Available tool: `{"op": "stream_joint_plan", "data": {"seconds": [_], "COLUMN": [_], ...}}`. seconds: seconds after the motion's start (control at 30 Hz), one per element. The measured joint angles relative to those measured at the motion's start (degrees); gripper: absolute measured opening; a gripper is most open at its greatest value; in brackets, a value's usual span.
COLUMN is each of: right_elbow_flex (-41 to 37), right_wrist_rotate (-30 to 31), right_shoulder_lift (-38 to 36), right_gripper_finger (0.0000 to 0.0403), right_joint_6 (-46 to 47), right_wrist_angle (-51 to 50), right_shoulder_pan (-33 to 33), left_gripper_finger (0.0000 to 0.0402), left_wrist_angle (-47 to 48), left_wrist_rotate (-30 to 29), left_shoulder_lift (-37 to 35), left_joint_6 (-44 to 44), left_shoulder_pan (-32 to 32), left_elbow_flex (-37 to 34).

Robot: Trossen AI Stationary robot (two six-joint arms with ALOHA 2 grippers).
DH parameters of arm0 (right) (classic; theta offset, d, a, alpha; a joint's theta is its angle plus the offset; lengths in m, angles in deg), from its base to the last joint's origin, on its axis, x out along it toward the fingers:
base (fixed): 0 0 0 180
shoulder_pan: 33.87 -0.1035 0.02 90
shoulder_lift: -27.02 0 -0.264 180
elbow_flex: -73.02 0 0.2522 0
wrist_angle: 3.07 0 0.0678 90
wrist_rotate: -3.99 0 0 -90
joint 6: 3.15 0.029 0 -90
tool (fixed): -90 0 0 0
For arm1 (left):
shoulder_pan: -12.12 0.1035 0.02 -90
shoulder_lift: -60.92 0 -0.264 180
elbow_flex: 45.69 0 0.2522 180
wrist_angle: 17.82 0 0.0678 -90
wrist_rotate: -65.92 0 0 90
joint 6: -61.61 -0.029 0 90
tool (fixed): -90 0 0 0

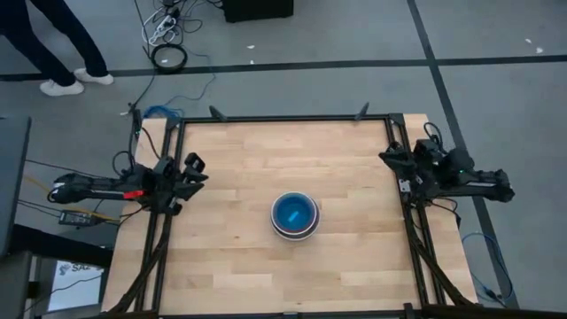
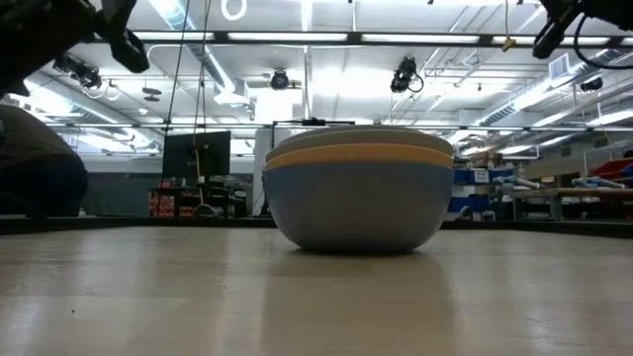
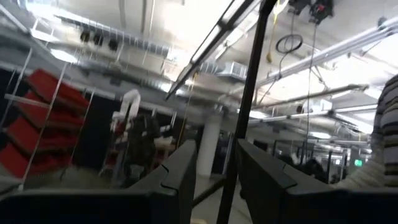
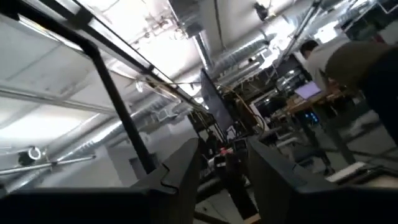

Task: Nest bowls inside each other
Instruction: Return to Home Position

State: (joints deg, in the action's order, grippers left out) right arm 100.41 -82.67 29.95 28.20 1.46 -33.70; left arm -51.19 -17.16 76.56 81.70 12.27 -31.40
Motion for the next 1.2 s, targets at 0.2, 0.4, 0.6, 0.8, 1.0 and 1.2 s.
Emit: {"op": "stream_joint_plan", "data": {"seconds": [0.2,0.4,0.6,0.8,1.0,1.2], "right_elbow_flex": [-3.3,-7.7,-11.8,-13.1,-13.1,-13.1], "right_wrist_rotate": [-6.2,-9.2,-10.7,-17.9,-14.4,-10.9], "right_shoulder_lift": [-2.8,-2.5,-2.6,-2.5,-1.6,-1.4], "right_gripper_finger": [0.0125,0.0124,0.0125,0.0125,0.0125,0.0126], "right_joint_6": [-4.7,-2.0,-5.5,-12.4,-19.4,-21.9], "right_wrist_angle": [7.5,6.2,6.1,-7.8,-15.9,-16.0], "right_shoulder_pan": [0.0,0.0,0.0,0.0,0.0,0.0], "left_gripper_finger": [0.0122,0.0122,0.0122,0.0122,0.0122,0.0122], "left_wrist_angle": [2.7,6.5,11.9,14.0,19.5,21.0], "left_wrist_rotate": [-1.1,-0.6,1.3,1.3,1.2,1.3], "left_shoulder_lift": [0.2,0.3,0.5,0.4,0.5,0.5], "left_joint_6": [0.0,-0.3,1.2,-3.7,-6.5,-6.4], "left_shoulder_pan": [0.0,0.0,0.0,0.0,0.0,0.0], "left_elbow_flex": [-0.1,-0.1,-0.1,-0.1,-0.1,-0.1]}}
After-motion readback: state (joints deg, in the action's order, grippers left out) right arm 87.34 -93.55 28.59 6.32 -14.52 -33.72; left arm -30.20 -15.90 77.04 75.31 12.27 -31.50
